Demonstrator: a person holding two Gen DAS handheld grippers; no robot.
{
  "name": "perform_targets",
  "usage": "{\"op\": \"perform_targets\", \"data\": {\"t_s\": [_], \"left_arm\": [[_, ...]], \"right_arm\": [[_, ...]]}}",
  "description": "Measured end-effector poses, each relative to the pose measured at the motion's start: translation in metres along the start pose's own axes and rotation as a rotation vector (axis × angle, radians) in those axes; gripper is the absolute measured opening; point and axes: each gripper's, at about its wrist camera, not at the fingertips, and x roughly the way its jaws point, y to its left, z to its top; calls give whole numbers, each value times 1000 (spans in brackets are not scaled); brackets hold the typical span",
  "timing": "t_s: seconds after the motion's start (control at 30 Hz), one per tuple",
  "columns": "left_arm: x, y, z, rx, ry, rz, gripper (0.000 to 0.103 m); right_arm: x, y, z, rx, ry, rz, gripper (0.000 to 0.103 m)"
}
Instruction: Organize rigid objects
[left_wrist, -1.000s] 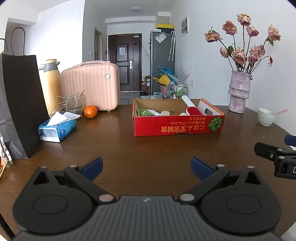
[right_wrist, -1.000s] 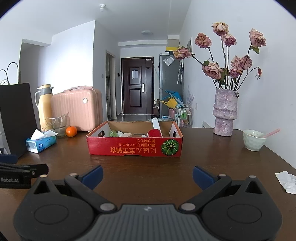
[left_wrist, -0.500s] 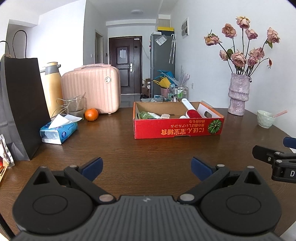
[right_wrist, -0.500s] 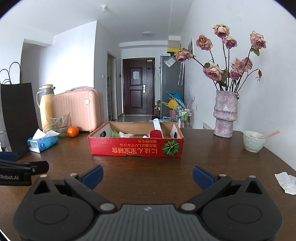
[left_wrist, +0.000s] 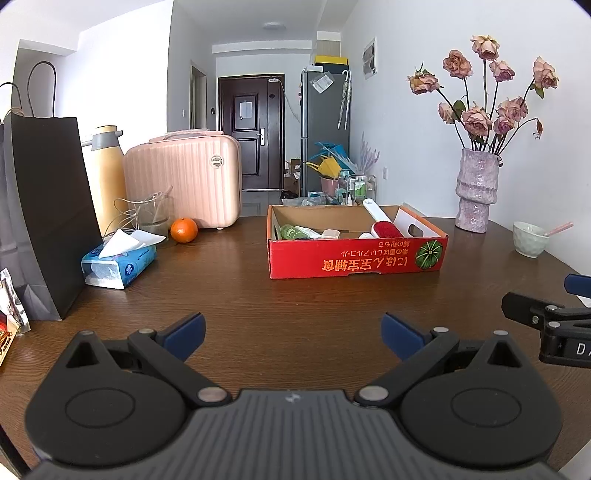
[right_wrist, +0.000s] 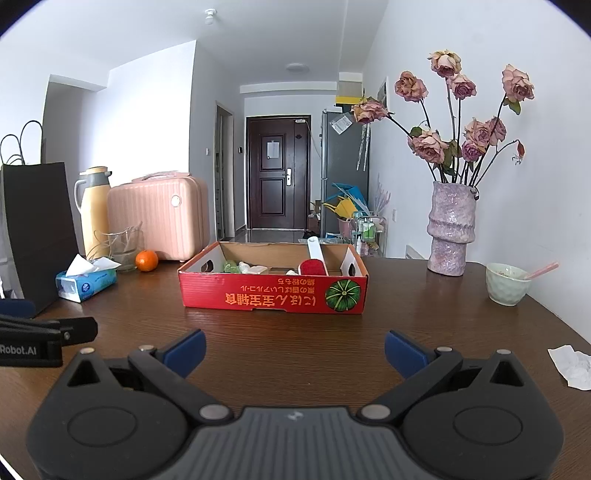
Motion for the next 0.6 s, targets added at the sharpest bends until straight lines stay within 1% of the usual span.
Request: {"op": "perform_targets", "data": {"t_s": [0.6], "left_arm": [[-2, 1, 1, -1, -2, -1, 103]], "right_arm": [[-1, 3, 1, -5, -2, -1, 103]]}}
